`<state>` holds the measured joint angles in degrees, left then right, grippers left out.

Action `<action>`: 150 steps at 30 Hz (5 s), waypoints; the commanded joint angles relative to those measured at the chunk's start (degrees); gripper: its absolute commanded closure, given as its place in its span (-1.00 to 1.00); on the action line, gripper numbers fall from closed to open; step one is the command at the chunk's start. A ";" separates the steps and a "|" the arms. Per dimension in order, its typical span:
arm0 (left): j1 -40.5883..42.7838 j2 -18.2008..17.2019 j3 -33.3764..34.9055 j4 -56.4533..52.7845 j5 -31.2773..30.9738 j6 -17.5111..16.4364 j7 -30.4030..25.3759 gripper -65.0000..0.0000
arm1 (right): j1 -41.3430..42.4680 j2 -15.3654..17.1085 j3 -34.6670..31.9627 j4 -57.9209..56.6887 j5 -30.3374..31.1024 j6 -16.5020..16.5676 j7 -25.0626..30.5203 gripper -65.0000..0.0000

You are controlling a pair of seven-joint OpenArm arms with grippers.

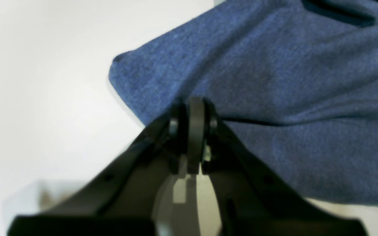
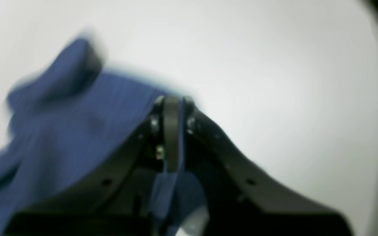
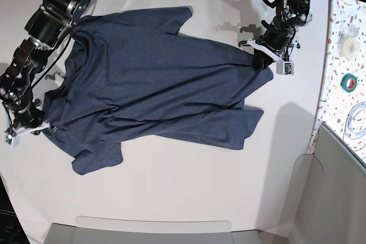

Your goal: Layout the t-shirt on the table in an organized manner, then fold the t-shirt properly

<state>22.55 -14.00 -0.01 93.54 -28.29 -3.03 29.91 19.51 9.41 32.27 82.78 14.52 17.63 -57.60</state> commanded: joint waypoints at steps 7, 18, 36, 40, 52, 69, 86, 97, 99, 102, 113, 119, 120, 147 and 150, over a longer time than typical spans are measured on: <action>1.94 -0.29 0.23 -1.80 3.81 3.60 10.13 0.88 | -17.97 -12.00 -1.19 30.67 5.48 0.44 -6.70 1.00; 1.85 -0.29 0.23 -1.98 3.81 3.60 10.13 0.88 | -37.66 -13.94 -4.89 33.13 10.75 0.53 -0.55 1.00; 1.15 -0.29 0.32 -1.98 3.72 3.60 10.13 0.88 | -37.05 -9.89 12.61 31.90 -1.91 0.88 1.30 1.00; 1.15 -0.20 0.32 -1.98 3.72 3.60 10.13 0.88 | -37.40 -9.81 14.63 32.95 0.90 1.14 1.30 1.00; 1.15 0.50 0.32 -1.98 3.81 3.60 10.13 0.88 | -41.62 -9.81 0.21 33.30 23.85 8.97 0.94 1.00; 1.06 0.50 0.23 -1.98 3.72 3.60 10.13 0.88 | -38.10 -8.93 -2.78 31.02 2.84 6.68 1.47 1.00; 1.15 0.50 0.05 -0.75 3.63 3.60 10.13 0.88 | -33.97 -4.79 13.93 26.71 -9.82 6.86 1.47 1.00; 1.59 2.88 -0.21 6.73 3.46 3.60 10.04 0.52 | -36.78 -10.77 9.27 31.81 8.20 6.86 0.94 1.00; 1.85 3.76 -0.21 8.22 3.46 3.60 10.04 0.43 | -37.31 -13.50 6.45 31.63 9.52 6.86 0.94 1.00; 2.38 4.99 -0.30 10.68 3.46 3.60 10.04 0.35 | -38.28 -16.75 1.18 31.63 10.57 6.86 1.30 1.00; 3.87 7.10 -3.37 23.69 3.37 3.60 10.13 0.23 | -39.07 -18.41 -5.68 29.00 10.05 6.86 1.30 1.00; 3.70 7.54 -11.90 24.40 -5.16 3.42 10.22 0.23 | -39.60 -15.78 -1.90 21.61 10.05 6.77 1.38 1.00; 3.70 7.54 -13.22 24.22 -6.74 3.33 10.66 0.23 | -39.51 -14.64 -0.67 20.56 10.05 6.77 1.38 1.00; 1.06 4.02 -17.53 1.72 -33.82 3.25 33.25 0.02 | -37.66 -1.45 6.19 16.43 10.05 6.68 1.03 1.00; -0.70 4.02 -17.53 1.80 -35.93 3.25 33.87 0.02 | -37.84 -1.45 6.19 16.43 10.05 6.77 1.03 1.00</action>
<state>21.58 -9.72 -17.85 95.33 -65.60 -1.28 61.91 -17.80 7.60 38.54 98.87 25.28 24.53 -54.78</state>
